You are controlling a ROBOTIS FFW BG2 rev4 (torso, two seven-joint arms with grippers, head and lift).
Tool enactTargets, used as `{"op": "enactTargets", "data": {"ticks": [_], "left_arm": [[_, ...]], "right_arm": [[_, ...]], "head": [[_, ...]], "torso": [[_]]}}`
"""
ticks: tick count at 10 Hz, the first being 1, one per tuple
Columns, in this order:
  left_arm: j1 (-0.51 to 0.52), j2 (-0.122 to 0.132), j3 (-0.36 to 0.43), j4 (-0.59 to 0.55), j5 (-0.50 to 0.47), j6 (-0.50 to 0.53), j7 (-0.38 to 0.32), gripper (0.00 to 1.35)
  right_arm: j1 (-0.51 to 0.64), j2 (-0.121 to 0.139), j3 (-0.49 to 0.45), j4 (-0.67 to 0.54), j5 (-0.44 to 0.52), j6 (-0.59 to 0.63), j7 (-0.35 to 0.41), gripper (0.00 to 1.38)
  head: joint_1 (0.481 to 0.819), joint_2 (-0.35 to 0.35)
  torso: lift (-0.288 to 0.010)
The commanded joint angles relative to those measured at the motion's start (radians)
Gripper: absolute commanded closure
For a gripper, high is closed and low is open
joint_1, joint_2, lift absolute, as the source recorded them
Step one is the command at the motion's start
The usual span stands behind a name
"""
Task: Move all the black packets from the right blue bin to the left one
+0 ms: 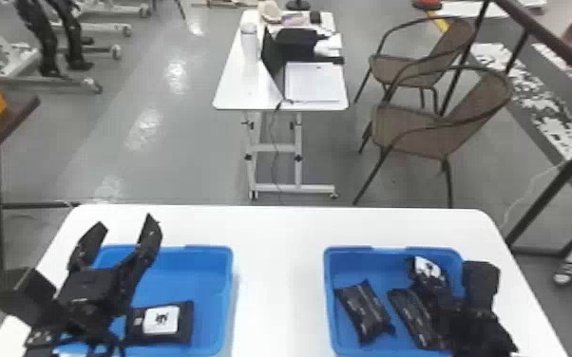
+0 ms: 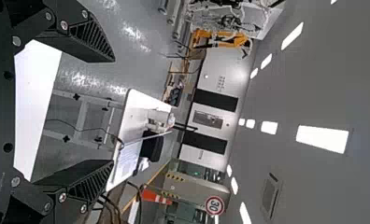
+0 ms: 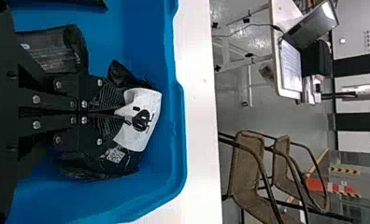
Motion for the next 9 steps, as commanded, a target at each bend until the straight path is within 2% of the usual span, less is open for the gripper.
{"op": "enactTargets", "data": {"ticks": [1, 3, 4, 5, 7, 8, 9], "left_arm": [[0.003, -0.003, 0.003, 0.0, 0.001, -0.008, 0.0, 0.27], [0.006, -0.003, 0.011, 0.0, -0.001, -0.013, -0.002, 0.27], [0.003, -0.003, 0.011, 0.0, -0.001, -0.016, -0.002, 0.27], [0.005, -0.003, 0.014, -0.001, 0.001, -0.025, -0.002, 0.27], [0.005, -0.003, 0.018, -0.001, 0.004, -0.024, -0.002, 0.27], [0.005, -0.003, 0.02, -0.003, 0.011, -0.022, -0.002, 0.27], [0.001, -0.003, 0.02, -0.004, 0.034, 0.007, -0.002, 0.27]], "right_arm": [[0.035, 0.005, 0.011, -0.057, -0.025, -0.008, -0.036, 1.2], [0.062, 0.005, 0.009, -0.069, -0.077, -0.053, -0.05, 1.2], [0.111, 0.007, 0.02, -0.146, -0.104, -0.063, -0.056, 1.2], [0.162, 0.007, 0.048, -0.236, -0.111, -0.065, -0.094, 1.21], [0.208, -0.001, 0.068, -0.327, -0.192, -0.066, -0.096, 1.27], [0.223, -0.023, 0.081, -0.416, -0.209, -0.037, -0.051, 1.27], [0.202, -0.053, 0.111, -0.494, -0.175, -0.002, 0.052, 1.27]], "head": [[0.695, -0.011], [0.695, -0.007], [0.695, -0.006], [0.695, -0.004], [0.695, 0.015], [0.695, 0.029], [0.695, 0.038]], "torso": [[0.0], [0.0], [0.0], [0.0], [0.0], [0.0], [0.0]]}}
